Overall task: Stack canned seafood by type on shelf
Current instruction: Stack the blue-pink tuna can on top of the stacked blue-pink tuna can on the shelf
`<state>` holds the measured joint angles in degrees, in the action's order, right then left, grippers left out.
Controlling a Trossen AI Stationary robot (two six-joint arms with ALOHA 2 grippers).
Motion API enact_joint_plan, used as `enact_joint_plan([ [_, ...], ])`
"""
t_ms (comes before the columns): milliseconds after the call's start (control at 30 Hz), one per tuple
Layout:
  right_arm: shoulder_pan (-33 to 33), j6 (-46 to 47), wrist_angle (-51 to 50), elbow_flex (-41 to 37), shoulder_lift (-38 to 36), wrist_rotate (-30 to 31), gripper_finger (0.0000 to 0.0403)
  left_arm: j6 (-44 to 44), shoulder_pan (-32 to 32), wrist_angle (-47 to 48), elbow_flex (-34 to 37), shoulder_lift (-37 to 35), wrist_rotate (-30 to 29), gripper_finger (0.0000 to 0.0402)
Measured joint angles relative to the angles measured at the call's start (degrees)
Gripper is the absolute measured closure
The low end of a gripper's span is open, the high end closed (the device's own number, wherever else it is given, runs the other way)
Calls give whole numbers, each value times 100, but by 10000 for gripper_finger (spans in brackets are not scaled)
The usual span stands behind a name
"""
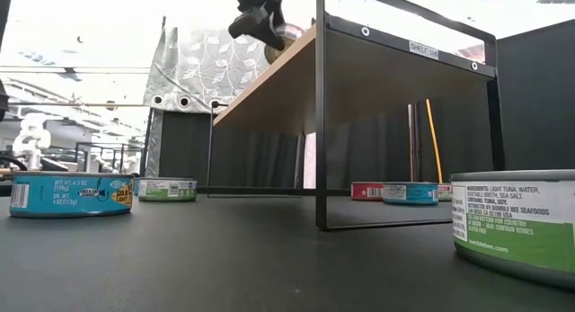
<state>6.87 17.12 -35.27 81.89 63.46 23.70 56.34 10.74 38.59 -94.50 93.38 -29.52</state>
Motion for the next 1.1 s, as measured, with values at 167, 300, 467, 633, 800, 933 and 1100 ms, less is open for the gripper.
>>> enact_joint_plan([
  [167, 31, -97, -10, 0, 0, -2, 399, 9, 99, 255, -4, 23, 90, 188],
  [300, 31, -178, -17, 0, 0, -1, 399, -25, 153, 320, -4, 17, 236, 188],
  [467, 70, -172, -20, 0, 0, 0, 399, -42, 162, 404, -4, 20, 400, 187],
  [633, 91, -173, -20, 0, 0, -2, 399, -46, 177, 402, -7, 17, 328, 174],
  [800, 108, -159, -20, 0, 0, 4, 399, -50, 195, 396, -7, 17, 350, 138],
  [933, 108, -154, -17, 0, 0, 2, 399, -145, 201, 389, -7, 17, 402, 106],
  [1100, 108, -154, -16, 0, 0, 2, 399, -563, 243, 430, -7, 17, 564, 77],
])
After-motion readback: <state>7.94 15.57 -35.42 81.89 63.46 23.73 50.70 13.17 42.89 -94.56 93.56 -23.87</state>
